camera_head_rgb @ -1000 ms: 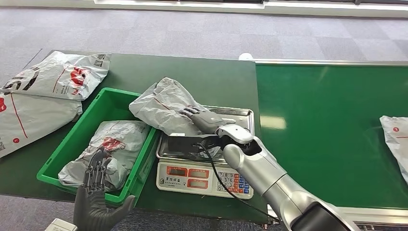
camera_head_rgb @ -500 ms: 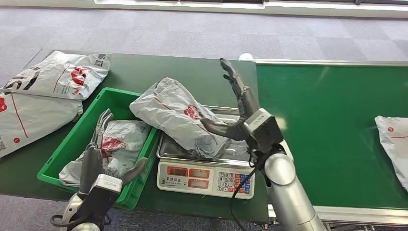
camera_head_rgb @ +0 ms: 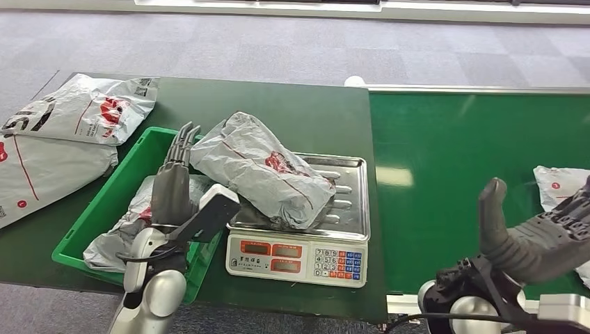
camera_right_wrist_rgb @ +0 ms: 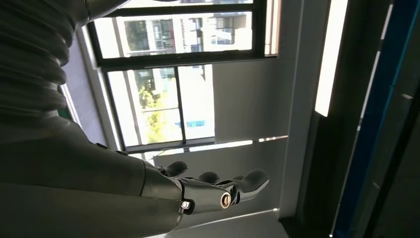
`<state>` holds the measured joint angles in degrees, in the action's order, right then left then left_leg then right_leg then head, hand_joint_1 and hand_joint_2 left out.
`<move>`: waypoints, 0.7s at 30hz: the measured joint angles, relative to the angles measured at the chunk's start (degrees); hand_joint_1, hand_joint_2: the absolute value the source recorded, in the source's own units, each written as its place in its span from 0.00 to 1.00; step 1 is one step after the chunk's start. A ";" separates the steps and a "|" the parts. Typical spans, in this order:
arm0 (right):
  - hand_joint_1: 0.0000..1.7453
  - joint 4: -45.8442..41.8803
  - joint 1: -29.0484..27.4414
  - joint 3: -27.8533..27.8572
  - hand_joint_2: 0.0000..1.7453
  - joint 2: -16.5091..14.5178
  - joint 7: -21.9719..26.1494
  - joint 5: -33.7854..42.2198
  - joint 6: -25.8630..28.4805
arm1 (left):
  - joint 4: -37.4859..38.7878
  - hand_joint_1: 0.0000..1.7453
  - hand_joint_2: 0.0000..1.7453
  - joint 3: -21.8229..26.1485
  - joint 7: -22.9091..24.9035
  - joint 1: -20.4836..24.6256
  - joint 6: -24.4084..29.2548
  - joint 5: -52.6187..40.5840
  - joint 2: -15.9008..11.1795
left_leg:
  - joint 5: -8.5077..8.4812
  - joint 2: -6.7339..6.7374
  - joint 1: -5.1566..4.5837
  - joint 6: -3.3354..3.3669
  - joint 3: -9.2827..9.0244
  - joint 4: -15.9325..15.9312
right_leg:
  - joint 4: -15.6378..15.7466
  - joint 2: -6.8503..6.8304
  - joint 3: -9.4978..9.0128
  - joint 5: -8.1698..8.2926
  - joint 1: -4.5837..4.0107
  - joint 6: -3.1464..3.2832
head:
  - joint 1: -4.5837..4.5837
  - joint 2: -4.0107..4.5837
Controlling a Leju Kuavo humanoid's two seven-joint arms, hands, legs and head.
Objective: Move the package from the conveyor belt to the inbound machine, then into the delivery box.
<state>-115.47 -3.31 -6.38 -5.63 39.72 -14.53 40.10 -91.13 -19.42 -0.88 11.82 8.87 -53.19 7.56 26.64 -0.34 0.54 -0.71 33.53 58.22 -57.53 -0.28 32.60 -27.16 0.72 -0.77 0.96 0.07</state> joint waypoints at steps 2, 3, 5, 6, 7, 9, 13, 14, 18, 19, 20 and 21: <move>0.00 -0.68 -3.25 0.04 1.00 -0.01 0.13 2.09 -0.05 | 4.98 0.00 1.00 -1.68 2.14 3.34 -0.51 -2.17 0.66 | 0.01 0.13 -0.01 0.00 -0.01 0.00 | 0.01 0.13 0.04 0.03 0.01 -0.01 | 0.01 0.00; 0.00 -0.65 -4.33 0.04 1.00 -0.01 0.12 3.46 -0.06 | 7.61 0.00 1.00 -2.43 3.01 4.86 -1.22 -2.61 1.19 | 0.00 0.14 -0.01 0.01 -0.02 0.00 | 0.01 0.15 0.04 0.04 0.01 -0.02 | 0.01 0.00; 0.00 -0.27 -5.78 0.02 1.00 0.05 0.12 5.78 -0.09 | 13.50 0.00 1.00 -3.78 4.64 7.64 -3.28 -2.50 2.72 | -0.02 0.10 -0.02 0.03 -0.02 0.00 | 0.01 0.13 0.02 0.07 0.03 -0.04 | 0.01 0.00; 0.00 0.01 -6.21 -0.05 1.00 0.14 0.13 6.47 -0.12 | 16.49 0.00 1.00 -4.39 5.38 8.85 -4.18 -2.27 3.62 | -0.03 0.10 -0.03 0.04 -0.02 0.01 | 0.01 0.13 0.01 0.09 0.04 -0.05 | 0.00 0.00; 0.00 0.28 -6.48 -0.17 1.00 0.25 0.14 6.75 -0.14 | 19.51 0.00 1.00 -4.95 6.05 9.93 -4.76 -2.03 4.59 | -0.04 0.12 -0.03 0.04 -0.02 0.01 | 0.01 0.14 0.01 0.11 0.04 -0.05 | 0.00 0.00; 0.00 0.71 -6.80 -0.65 1.00 0.48 0.15 7.19 -0.17 | 25.47 0.00 1.00 -5.95 7.27 11.98 -5.02 -1.77 6.37 | -0.04 0.15 -0.04 0.04 -0.03 0.01 | 0.00 0.17 0.02 0.14 0.05 -0.06 | 0.00 0.00; 0.00 1.89 -6.81 -2.78 1.00 0.97 0.15 9.24 -0.17 | 37.23 0.12 1.00 -7.48 9.89 15.13 -4.12 -2.23 9.54 | -0.04 0.15 -0.04 0.04 -0.02 0.01 | 0.00 0.17 0.02 0.15 0.05 -0.06 | 0.00 0.00; 0.00 2.30 -6.72 -3.49 1.00 1.11 0.15 9.65 -0.17 | 39.76 0.36 1.00 -7.84 10.60 15.65 -3.89 -2.72 10.17 | -0.04 0.15 -0.04 0.04 -0.02 0.01 | 0.00 0.18 0.02 0.14 0.05 -0.06 | 0.00 0.00; 0.00 3.66 -5.96 -6.01 1.00 1.45 0.16 10.42 -0.17 | 48.17 0.98 1.00 -9.34 14.38 17.59 -3.83 -6.09 11.91 | -0.04 0.13 -0.04 0.04 -0.02 -0.01 | 0.00 0.16 -0.01 0.12 0.04 -0.07 | 0.01 0.00; 0.00 3.94 -5.73 -6.56 1.00 1.47 0.16 10.41 -0.17 | 49.88 0.99 1.00 -9.73 15.21 18.09 -3.95 -6.93 12.19 | -0.03 0.11 -0.03 0.04 -0.05 -0.02 | 0.00 0.14 -0.06 0.10 0.04 -0.07 | 0.01 0.00; 0.00 4.18 -5.55 -7.08 1.00 1.48 0.16 10.40 -0.18 | 51.46 1.00 1.00 -10.08 15.79 18.59 -4.03 -7.59 12.41 | -0.03 0.09 -0.03 0.04 -0.10 -0.03 | 0.00 0.12 -0.13 0.07 0.04 -0.08 | 0.02 0.00; 0.00 4.38 -5.44 -7.49 1.00 1.48 0.17 10.38 -0.18 | 52.77 1.00 1.00 -10.38 16.15 19.08 -4.04 -8.10 12.58 | -0.02 0.07 -0.03 0.04 -0.17 -0.03 | 0.00 0.11 -0.22 0.05 0.04 -0.08 | 0.01 0.00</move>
<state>-111.10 -8.75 -13.87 -4.15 39.89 -4.15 39.92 -38.36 -29.80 15.26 30.90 4.83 -61.29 20.14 26.62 -0.27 0.51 -0.67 33.36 58.19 -57.53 -0.17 32.38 -27.11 0.75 -0.85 0.97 0.07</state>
